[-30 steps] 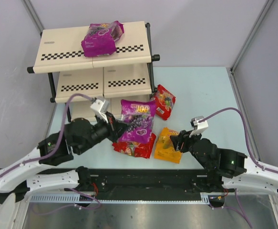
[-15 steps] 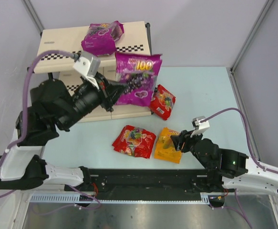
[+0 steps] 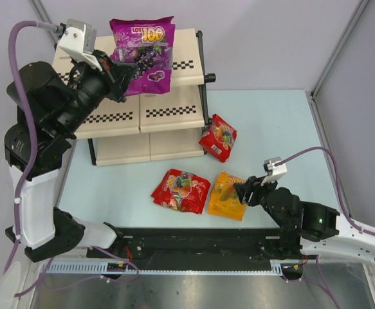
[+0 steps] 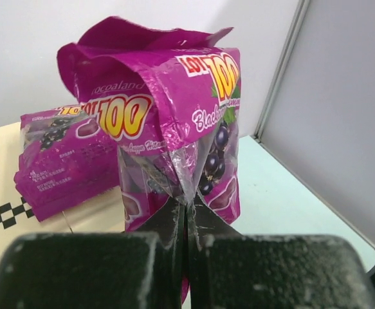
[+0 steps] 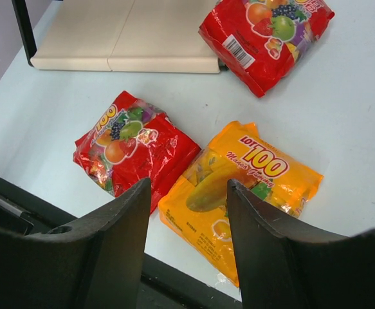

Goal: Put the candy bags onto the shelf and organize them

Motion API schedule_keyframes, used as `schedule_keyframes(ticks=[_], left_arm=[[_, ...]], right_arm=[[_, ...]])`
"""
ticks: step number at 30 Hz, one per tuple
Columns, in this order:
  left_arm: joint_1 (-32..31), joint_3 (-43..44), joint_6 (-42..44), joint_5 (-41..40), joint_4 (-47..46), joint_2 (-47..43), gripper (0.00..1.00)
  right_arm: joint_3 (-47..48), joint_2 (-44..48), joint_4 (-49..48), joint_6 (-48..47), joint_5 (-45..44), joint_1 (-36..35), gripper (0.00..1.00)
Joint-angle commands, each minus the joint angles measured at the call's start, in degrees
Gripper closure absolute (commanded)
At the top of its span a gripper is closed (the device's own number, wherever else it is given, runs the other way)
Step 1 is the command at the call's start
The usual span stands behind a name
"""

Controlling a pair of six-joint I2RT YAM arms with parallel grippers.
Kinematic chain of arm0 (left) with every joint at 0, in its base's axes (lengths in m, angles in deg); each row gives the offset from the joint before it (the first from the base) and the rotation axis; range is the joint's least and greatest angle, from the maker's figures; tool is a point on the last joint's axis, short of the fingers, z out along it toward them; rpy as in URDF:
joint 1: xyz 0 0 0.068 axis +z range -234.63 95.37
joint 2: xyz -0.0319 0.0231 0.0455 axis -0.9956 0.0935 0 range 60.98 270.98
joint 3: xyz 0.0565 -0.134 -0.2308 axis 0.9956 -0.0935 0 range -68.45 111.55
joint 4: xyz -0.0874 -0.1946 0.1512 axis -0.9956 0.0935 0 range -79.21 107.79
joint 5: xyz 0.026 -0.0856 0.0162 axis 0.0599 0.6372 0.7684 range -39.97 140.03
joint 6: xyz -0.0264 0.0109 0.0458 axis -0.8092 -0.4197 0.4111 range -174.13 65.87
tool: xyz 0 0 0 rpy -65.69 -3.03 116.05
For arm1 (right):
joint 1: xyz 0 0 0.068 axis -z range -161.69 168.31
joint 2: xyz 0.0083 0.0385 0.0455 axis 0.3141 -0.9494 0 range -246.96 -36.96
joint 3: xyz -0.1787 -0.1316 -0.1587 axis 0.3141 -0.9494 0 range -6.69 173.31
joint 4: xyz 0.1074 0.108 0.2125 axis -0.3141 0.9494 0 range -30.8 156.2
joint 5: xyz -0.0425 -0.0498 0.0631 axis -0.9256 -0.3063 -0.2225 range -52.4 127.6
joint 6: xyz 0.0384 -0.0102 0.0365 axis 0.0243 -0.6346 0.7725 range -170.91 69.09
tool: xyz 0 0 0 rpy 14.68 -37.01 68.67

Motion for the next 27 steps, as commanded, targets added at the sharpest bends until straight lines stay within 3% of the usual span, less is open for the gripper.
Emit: schedule_keyframes(ticks=[1, 6, 15, 20, 27], left_arm=[[8.5, 2.63, -3.63, 14.61, -9.06, -0.06, 1.0], [20.7, 2.37, -6.36, 22.36, -9.5, -1.11, 1.0], [37.07, -4.92, -9.44, 32.64, -14.23, -5.16, 1.0], [51.54, -8.79, -14.08, 41.16, -17.67, -6.48, 1.0], [64.85, -17.67, -24.82, 53.65, -31.38, -6.4, 1.0]], right_arm=[[0.01, 1.26, 1.35, -0.26, -1.37, 0.7, 0.44], [0.1, 1.08, 1.35, -1.05, -1.29, 1.41, 0.43], [0.1, -1.02, -1.11, -3.6, 1.52, 3.51, 0.43], [0.1, -2.78, -2.25, -4.3, 3.28, 5.18, 0.42], [0.01, -4.63, -3.4, -4.66, 5.39, 6.5, 0.42]])
